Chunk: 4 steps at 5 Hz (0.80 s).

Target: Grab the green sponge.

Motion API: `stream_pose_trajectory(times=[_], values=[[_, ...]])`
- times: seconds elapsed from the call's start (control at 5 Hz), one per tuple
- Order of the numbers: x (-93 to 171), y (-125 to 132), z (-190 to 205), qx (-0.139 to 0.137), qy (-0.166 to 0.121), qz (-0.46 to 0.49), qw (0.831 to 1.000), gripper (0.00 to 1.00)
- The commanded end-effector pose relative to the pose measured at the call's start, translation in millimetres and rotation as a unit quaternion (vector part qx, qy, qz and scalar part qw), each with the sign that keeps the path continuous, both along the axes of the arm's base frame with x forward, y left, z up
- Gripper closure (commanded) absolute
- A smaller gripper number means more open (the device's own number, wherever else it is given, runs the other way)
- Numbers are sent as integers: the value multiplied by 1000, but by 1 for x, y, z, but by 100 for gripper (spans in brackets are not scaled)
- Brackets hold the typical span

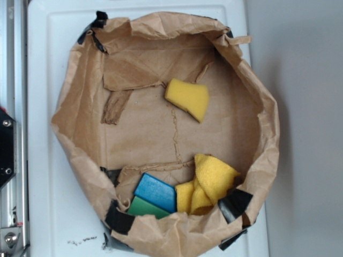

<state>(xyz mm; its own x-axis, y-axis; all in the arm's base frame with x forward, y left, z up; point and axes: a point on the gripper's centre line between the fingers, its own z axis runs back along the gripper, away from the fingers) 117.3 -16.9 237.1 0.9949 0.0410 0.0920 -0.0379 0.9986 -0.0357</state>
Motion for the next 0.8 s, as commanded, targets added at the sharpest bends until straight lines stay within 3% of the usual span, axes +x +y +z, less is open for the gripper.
stream_pose_trajectory(times=[0.0, 0.2, 0.4, 0.6], values=[[0, 0, 0, 0, 0, 0, 1000, 0], [42, 0, 0, -28, -12, -11, 999, 0], [62, 7, -8, -41, -29, -40, 998, 0], [77, 21, -21, -60, -28, -109, 992, 0]])
